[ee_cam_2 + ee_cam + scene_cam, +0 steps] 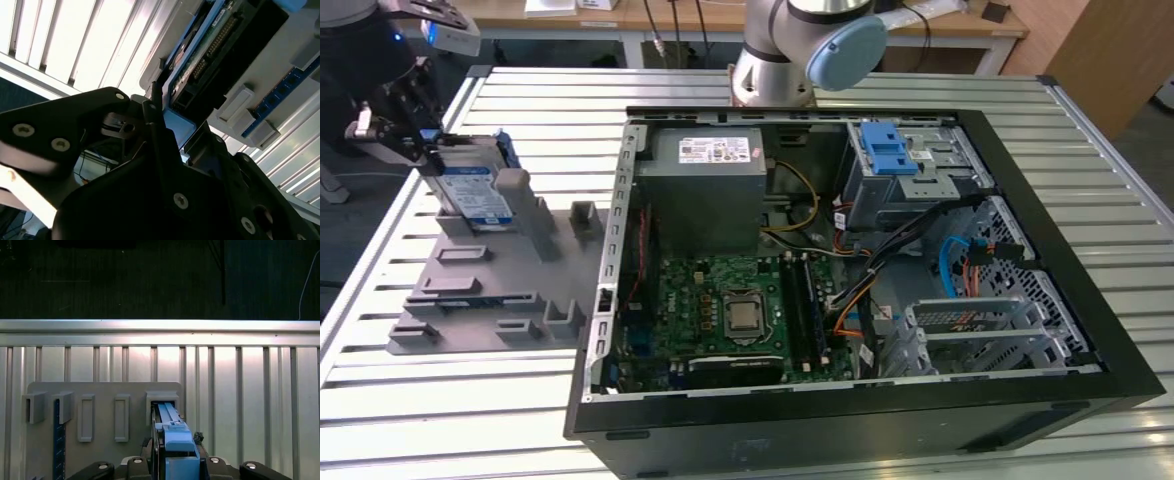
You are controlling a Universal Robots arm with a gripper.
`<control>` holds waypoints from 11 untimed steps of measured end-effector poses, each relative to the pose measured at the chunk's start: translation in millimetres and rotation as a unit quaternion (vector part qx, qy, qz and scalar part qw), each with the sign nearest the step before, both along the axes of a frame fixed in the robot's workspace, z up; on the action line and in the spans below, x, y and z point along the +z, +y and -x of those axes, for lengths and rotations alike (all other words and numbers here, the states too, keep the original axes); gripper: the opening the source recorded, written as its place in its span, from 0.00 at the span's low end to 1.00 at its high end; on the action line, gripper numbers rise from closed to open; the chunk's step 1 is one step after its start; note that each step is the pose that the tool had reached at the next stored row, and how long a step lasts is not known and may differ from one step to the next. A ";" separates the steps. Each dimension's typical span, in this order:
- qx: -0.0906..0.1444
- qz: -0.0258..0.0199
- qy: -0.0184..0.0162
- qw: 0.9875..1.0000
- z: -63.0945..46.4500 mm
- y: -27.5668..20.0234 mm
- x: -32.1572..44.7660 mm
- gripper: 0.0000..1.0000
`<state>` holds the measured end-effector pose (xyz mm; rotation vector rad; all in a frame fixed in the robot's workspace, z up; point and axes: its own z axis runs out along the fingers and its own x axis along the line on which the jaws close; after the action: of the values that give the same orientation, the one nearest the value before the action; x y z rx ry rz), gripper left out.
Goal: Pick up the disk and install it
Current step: 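Pick up the disk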
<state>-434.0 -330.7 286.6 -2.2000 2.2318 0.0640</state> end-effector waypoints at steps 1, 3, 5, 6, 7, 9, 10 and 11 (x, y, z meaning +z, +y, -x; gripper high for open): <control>0.000 0.000 0.000 1.000 0.0 0.0 0.0 0.41; 0.000 0.000 0.000 1.000 0.0 0.0 -0.2 0.36; 0.000 0.000 0.000 1.000 0.0 0.0 -0.2 0.36; 0.000 0.000 0.000 1.000 0.0 0.0 -0.2 0.36; 0.000 0.000 0.000 1.000 0.0 0.0 -0.2 0.36; 0.000 0.000 0.000 1.000 0.0 -0.3 -0.3 0.36; 0.000 0.000 0.000 1.000 0.0 -0.5 -0.3 0.36; 0.000 0.001 0.000 1.000 0.0 -0.6 -0.3 0.36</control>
<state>-434.0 -331.2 286.3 -2.2003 2.2322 0.0622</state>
